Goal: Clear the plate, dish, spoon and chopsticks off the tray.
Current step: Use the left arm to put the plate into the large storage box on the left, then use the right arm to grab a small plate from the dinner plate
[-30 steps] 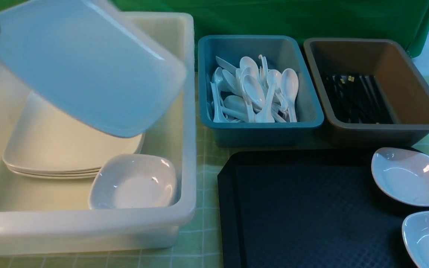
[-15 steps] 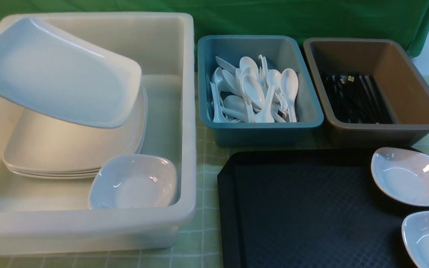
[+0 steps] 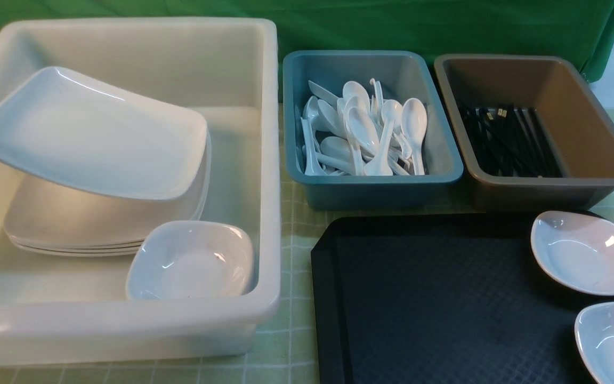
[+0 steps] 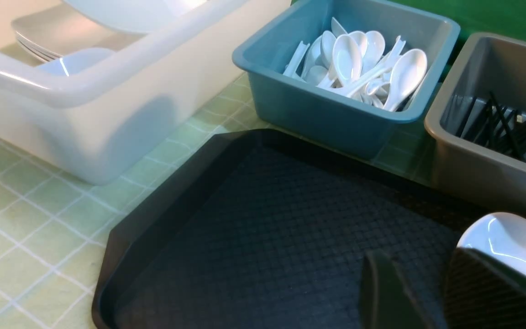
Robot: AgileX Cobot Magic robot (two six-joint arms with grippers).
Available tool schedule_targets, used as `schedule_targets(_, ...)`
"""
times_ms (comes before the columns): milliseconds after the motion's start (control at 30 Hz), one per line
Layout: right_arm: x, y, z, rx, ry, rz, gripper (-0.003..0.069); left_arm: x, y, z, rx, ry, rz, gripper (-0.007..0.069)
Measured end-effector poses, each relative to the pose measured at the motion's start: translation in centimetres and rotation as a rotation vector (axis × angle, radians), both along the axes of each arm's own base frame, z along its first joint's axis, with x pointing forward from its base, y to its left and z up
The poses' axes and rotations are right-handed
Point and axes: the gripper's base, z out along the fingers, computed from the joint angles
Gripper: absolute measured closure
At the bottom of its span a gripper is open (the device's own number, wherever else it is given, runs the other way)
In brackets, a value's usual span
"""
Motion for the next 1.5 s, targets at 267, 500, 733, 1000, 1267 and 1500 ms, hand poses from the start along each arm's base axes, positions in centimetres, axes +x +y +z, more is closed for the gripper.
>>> schedule_targets(267, 0.0, 0.0, 0.0, -0.001, 0.0, 0.0, 0.046, 0.2, 0.0, -1.4, -0.015, 0.057, -0.04, 0.0611)
schedule_targets(500, 0.0, 0.0, 0.0, 0.0, -0.001, 0.0, 0.046, -0.1, 0.0, -1.7, 0.011, 0.088, -0.079, 0.0609)
schedule_targets(733, 0.0, 0.0, 0.0, 0.0, -0.001, 0.0, 0.046, -0.2, -0.1, -1.7, 0.026, 0.102, -0.095, 0.0494)
schedule_targets(1000, 0.0, 0.0, 0.0, 0.0, -0.001, 0.0, 0.0459, -0.3, 0.0, -1.8, 0.044, 0.117, -0.103, 0.0286)
schedule_targets(1267, 0.0, 0.0, 0.0, 0.0, -0.001, 0.0, 0.0459, -0.5, 0.0, -1.7, 0.046, 0.142, -0.098, 0.0212)
schedule_targets(1500, 0.0, 0.0, 0.0, 0.0, -0.001, 0.0, 0.0452, -0.6, 0.0, -1.6, 0.039, 0.152, -0.096, 0.0296)
